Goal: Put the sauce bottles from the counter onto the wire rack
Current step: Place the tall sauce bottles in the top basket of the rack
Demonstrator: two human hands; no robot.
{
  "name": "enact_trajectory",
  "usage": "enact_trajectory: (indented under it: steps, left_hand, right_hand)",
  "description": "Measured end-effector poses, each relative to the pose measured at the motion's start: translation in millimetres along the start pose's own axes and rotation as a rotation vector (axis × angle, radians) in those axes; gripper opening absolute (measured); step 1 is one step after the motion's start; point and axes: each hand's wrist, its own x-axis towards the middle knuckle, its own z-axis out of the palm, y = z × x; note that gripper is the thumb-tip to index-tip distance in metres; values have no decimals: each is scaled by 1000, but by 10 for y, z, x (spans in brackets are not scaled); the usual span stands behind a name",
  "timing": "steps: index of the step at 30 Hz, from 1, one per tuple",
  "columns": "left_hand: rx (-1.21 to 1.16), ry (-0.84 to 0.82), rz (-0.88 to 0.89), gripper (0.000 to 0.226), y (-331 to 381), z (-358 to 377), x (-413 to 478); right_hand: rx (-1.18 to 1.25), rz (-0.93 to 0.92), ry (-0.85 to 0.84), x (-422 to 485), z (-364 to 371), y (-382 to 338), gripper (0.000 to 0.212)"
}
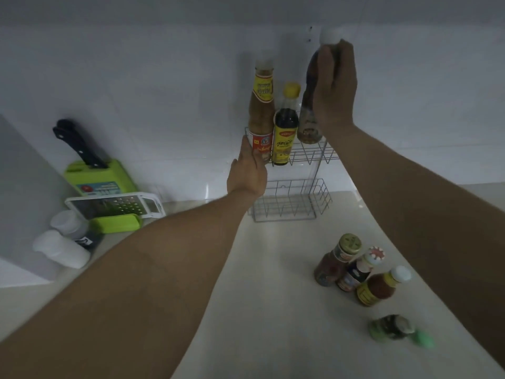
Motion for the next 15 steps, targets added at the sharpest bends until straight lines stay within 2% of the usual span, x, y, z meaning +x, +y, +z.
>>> enact_trajectory:
  steps: [6, 9, 12, 15]
  left_hand:
    - [38, 24, -47, 53, 5, 14, 29]
    - [34, 25, -43, 53, -9, 17, 12]
    - [28, 25, -41, 53, -12, 27, 8]
    - [23, 16, -25, 53, -23, 28, 5]
  right_hand:
    - [-76, 58, 39, -45, 134, 242, 12]
    - [-86, 110, -2, -166, 160, 396, 21]
    - [-100, 161, -71, -270, 161, 489, 17]
    - [-102, 202, -113, -349, 124, 555, 22]
